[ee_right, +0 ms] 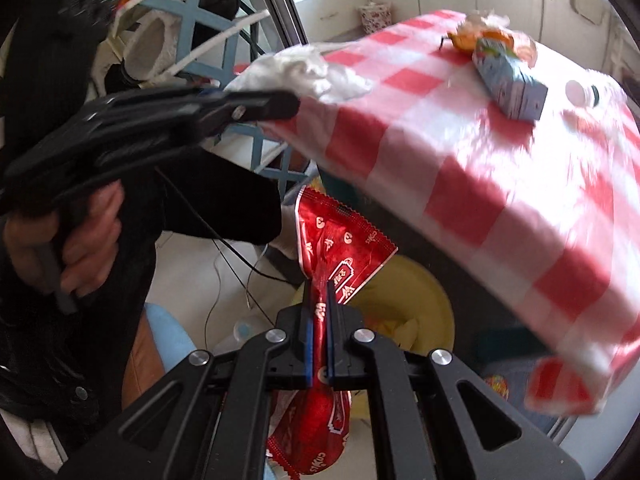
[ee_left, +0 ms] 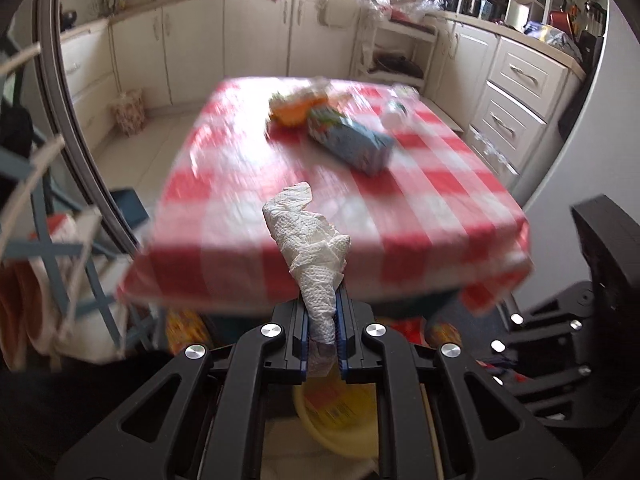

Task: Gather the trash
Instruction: 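Carry the red wrapper and white tissue down over the yellow bin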

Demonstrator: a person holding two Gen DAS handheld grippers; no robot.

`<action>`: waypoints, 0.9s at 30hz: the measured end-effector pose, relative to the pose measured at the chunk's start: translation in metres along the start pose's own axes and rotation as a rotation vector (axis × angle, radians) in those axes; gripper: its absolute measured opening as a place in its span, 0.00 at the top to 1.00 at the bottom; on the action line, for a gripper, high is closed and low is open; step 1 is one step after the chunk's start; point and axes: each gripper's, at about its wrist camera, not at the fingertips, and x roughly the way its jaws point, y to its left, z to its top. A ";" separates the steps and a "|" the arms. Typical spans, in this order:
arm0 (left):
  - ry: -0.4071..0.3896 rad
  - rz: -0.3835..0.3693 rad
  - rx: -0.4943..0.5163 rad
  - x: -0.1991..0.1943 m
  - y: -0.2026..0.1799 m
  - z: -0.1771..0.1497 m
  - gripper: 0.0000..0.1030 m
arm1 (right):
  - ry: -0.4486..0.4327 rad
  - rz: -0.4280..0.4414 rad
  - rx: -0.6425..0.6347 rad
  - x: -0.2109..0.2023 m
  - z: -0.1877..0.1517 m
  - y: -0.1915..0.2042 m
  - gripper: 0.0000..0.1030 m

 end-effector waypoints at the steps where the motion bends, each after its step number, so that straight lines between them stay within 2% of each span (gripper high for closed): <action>1: 0.025 -0.024 -0.007 0.000 -0.002 -0.008 0.90 | 0.006 -0.007 0.007 0.002 -0.004 0.003 0.95; 7: 0.174 -0.153 -0.067 0.019 -0.014 -0.040 0.90 | 0.047 -0.017 0.114 0.021 -0.024 -0.002 0.92; 9: 0.222 -0.157 -0.065 0.027 -0.020 -0.051 0.90 | 0.097 -0.043 0.151 0.038 -0.031 -0.008 0.92; 11: 0.255 -0.148 -0.056 0.034 -0.026 -0.059 0.90 | 0.155 -0.136 0.124 0.050 -0.030 -0.006 0.92; 12: 0.274 -0.144 -0.055 0.038 -0.028 -0.062 0.90 | 0.161 -0.126 0.123 0.053 -0.028 -0.006 0.92; 13: 0.286 -0.140 -0.050 0.040 -0.029 -0.064 0.90 | 0.168 -0.108 0.131 0.056 -0.027 -0.007 0.81; 15: 0.300 -0.117 -0.034 0.043 -0.032 -0.068 0.90 | 0.178 -0.127 0.156 0.061 -0.026 -0.012 0.59; 20: 0.323 -0.110 -0.041 0.047 -0.029 -0.068 0.87 | 0.155 -0.134 0.233 0.056 -0.019 -0.029 0.58; 22: 0.318 -0.104 -0.046 0.047 -0.028 -0.066 0.82 | 0.140 -0.146 0.252 0.054 -0.012 -0.031 0.52; 27: 0.318 -0.106 -0.059 0.047 -0.021 -0.063 0.77 | 0.097 -0.158 0.305 0.046 -0.010 -0.042 0.46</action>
